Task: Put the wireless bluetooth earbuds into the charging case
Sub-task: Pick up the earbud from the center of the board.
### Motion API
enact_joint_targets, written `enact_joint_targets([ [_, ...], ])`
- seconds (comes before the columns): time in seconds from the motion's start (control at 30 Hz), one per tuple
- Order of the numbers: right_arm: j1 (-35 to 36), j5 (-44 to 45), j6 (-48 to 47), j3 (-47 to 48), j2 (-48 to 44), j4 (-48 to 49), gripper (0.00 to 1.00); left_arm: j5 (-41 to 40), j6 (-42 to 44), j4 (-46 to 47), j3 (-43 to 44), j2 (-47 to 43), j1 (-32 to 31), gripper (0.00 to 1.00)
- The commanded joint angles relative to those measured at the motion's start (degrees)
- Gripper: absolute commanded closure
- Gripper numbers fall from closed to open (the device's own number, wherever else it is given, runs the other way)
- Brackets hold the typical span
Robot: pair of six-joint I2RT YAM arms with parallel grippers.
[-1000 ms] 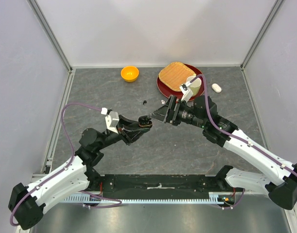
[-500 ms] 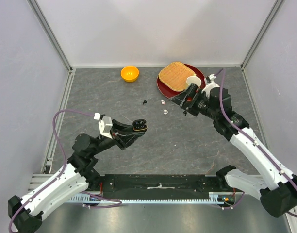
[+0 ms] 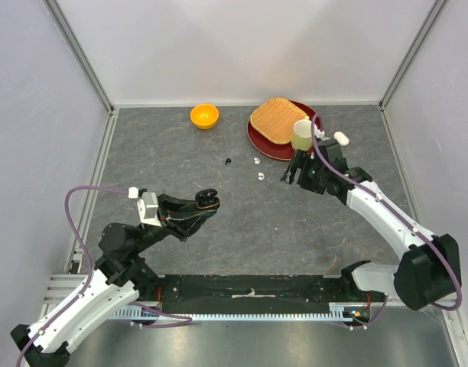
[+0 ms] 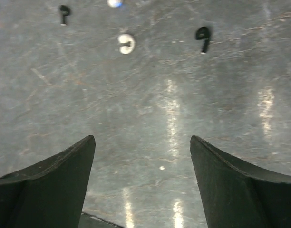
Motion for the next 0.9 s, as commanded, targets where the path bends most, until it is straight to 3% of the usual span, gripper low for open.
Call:
enact_joint_targets([
  [0.0,-0.42,6.69,-7.04,3.71,4.93,-1.6,0.16,-3.08,0.84,-1.96,-0.58,-1.46,-0.14,0.98],
  [0.13,-0.42,9.66,-9.52,5.83,9.94,-0.81,0.27,-3.08,0.84,-2.67,-0.93,-1.64,-0.14,0.98],
  [0.47,-0.34,15.47,-12.33,14.0,24.69,0.77,0.34,-2.9,0.75,-4.24,-2.51,-4.1,-0.14,0.98],
  [0.87,-0.25,18.29,-12.77,20.25,34.64,1.82,0.44,-3.61,2.24,-6.97,-3.22,-5.77,-0.06,0.98],
])
